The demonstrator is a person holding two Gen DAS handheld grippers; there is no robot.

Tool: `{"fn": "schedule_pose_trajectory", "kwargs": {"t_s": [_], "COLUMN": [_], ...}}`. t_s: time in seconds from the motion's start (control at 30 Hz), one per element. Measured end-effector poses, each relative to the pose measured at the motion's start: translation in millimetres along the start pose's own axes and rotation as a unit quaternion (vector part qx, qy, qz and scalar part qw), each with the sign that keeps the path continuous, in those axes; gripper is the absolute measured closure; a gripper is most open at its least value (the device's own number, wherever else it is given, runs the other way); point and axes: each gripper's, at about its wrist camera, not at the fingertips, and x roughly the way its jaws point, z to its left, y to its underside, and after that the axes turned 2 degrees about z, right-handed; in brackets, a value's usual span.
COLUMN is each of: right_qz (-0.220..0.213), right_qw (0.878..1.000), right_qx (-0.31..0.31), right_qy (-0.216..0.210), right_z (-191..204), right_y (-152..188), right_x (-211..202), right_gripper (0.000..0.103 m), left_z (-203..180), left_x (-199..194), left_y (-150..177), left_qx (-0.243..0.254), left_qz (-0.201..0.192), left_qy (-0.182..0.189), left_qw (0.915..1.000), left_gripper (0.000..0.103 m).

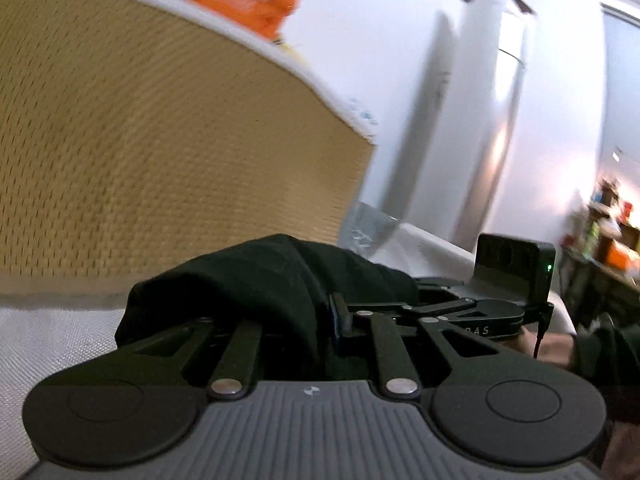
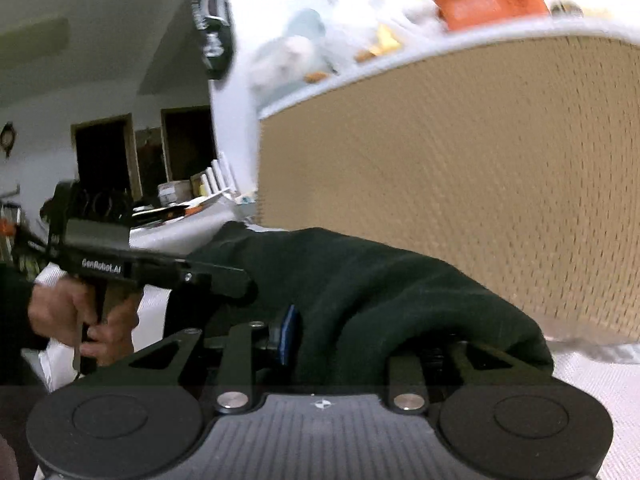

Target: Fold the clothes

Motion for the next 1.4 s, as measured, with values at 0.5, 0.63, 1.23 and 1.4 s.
{"fn": "schedule_pose_trajectory", "kwargs": {"t_s": [0.5,0.63,1.23,1.4], "right_qz": [-0.044,-0.064,-0.006,0.034], "right_qw": [0.983,0.971,0.997,0.997], "right_qx": [-0.174,-0.226,-0.066,-0.036], "right_qy": [0.044,0.052,0.050,0.060], "right_z": [132,146,66,37], "right_y": [39,39,17,14], "right_x": [-66,-69,-27,3], "right_gripper": [0.072,0.072,0.072,0.072], "left_z": [-77,-85,-21,-3], "left_x": [-52,-67,-2,24], "left_y": [12,18,2,1], "left_qx": [0.116,0.135,0.009,-0.011], "left_qz": [0.038,0.013,0.003,0.020], "left_qy": [0.046,0.046,0.006,-0.047], "left_qw": [0.9914,0.9897,0.9999,0.9986], "left_gripper": [0.087,0.087,0.087,0.086]}}
